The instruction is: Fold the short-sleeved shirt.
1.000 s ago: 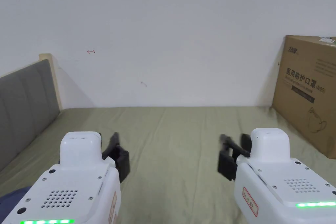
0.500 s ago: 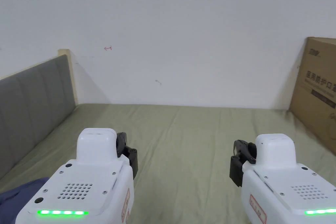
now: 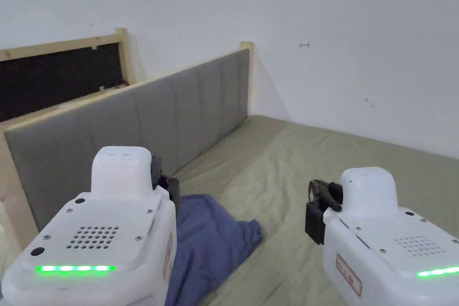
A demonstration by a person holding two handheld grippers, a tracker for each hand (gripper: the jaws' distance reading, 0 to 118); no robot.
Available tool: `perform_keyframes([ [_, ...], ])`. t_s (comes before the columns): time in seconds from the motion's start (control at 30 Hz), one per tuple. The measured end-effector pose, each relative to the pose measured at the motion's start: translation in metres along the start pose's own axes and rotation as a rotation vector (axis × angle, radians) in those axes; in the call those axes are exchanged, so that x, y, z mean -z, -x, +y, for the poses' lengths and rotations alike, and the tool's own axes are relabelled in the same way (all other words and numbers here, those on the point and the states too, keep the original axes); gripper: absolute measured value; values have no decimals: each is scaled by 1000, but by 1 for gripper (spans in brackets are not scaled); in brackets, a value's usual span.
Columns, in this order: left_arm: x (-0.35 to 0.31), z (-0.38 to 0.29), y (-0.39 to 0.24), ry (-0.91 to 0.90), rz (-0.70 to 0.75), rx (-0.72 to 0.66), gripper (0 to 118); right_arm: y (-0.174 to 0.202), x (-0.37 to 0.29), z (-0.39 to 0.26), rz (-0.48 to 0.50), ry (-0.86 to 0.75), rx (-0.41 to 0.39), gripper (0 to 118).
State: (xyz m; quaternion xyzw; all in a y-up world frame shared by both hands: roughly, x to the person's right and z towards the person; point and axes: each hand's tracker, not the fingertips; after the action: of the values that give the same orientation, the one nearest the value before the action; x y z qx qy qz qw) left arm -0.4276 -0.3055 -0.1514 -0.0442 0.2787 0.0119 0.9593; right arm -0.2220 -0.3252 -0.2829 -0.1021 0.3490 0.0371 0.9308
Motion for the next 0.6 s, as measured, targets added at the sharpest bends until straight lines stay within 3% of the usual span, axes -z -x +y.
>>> perform_keyframes([
  [0.1,14,-7,16,37,12,-35,0,15,19,-3,70,23,18,0],
  [0.23,49,-30,20,130,44,25,0,18,40,-13,117,95,11,0],
  [0.5,184,-118,21,424,-43,-22,0,-5,73,-45,97,209,71,0],
  [0.53,203,-129,21,480,-58,-19,7,-8,76,-50,86,225,63,0],
  [0.57,222,-139,21,537,-88,-38,29,-12,80,-53,76,241,57,0],
  [0.6,240,-148,19,598,-85,-19,63,-15,84,-56,70,250,59,0],
])
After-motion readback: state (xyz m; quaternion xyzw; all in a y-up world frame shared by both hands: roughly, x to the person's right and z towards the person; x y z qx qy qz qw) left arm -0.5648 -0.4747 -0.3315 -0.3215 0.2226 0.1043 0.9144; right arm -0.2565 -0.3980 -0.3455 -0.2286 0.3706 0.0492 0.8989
